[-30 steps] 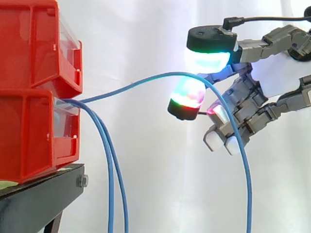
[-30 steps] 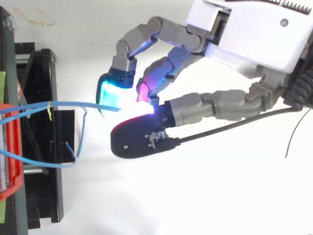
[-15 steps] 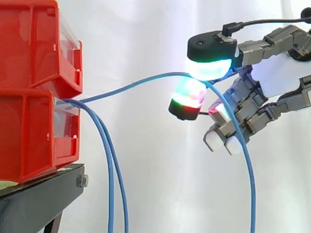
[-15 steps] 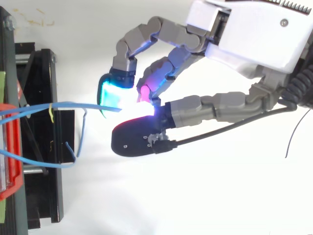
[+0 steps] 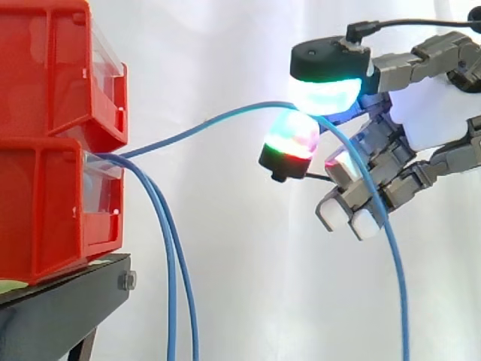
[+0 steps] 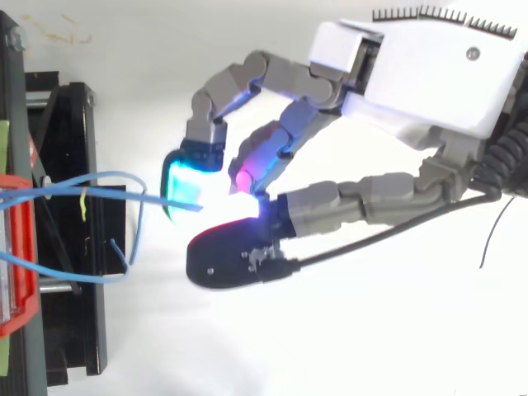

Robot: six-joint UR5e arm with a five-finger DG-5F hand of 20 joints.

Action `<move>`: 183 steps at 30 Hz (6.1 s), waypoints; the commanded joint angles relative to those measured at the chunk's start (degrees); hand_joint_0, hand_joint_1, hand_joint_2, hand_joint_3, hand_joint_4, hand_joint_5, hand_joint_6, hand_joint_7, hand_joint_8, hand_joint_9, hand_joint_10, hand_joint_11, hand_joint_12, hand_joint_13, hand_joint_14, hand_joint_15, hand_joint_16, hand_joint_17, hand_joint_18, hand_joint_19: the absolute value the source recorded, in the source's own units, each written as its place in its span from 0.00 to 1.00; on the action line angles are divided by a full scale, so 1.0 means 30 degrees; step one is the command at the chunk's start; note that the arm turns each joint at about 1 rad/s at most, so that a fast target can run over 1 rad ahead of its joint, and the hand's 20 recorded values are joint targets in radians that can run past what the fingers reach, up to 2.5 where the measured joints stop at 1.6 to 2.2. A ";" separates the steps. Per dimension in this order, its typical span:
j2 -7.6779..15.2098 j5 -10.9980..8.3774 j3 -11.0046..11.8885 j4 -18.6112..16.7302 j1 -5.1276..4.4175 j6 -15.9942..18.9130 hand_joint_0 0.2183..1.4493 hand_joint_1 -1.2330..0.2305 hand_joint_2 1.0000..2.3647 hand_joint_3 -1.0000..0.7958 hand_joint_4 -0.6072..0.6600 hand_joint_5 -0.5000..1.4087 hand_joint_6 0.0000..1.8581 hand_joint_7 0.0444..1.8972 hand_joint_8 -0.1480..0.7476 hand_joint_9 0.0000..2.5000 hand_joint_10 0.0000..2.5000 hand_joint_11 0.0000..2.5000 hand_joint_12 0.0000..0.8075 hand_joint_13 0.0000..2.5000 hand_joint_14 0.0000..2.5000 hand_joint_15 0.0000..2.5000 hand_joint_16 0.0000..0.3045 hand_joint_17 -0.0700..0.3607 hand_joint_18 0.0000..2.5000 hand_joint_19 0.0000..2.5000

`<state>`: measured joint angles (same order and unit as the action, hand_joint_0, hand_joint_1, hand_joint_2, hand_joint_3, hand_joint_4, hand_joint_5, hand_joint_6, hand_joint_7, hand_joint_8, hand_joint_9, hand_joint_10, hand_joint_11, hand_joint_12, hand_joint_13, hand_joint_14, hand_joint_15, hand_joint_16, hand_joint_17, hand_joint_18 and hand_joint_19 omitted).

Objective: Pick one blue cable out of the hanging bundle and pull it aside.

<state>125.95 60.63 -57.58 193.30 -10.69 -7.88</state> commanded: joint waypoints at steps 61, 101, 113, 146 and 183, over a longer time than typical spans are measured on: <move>0.0029 0.3666 -0.1726 -0.1414 -0.0010 0.5645 0.30 0.30 0.01 0.50 0.48 0.21 0.50 0.51 0.46 0.43 0.01 0.27 0.45 0.32 0.01 0.25 0.15 0.41 0.26 0.26; 0.0029 0.3666 -0.1726 -0.1414 -0.0010 0.5645 0.30 0.30 0.01 0.49 0.48 0.21 0.50 0.50 0.44 0.44 0.01 0.27 0.44 0.33 0.01 0.25 0.15 0.41 0.26 0.26; 0.0029 0.3666 -0.1755 -0.1414 -0.0039 0.5616 0.30 0.30 0.01 0.49 0.48 0.21 0.50 0.51 0.44 0.44 0.01 0.28 0.43 0.33 0.01 0.25 0.15 0.41 0.26 0.26; 0.0029 0.3666 -0.1755 -0.1414 -0.0010 0.5645 0.30 0.30 0.01 0.49 0.48 0.21 0.50 0.50 0.46 0.45 0.01 0.28 0.44 0.34 0.01 0.25 0.16 0.41 0.26 0.26; 0.0029 0.3666 -0.1755 -0.1414 -0.0039 0.5616 0.30 0.30 0.01 0.49 0.48 0.21 0.50 0.50 0.46 0.45 0.01 0.28 0.44 0.34 0.01 0.25 0.16 0.41 0.26 0.27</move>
<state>126.02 71.63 -62.83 189.05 -10.77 9.03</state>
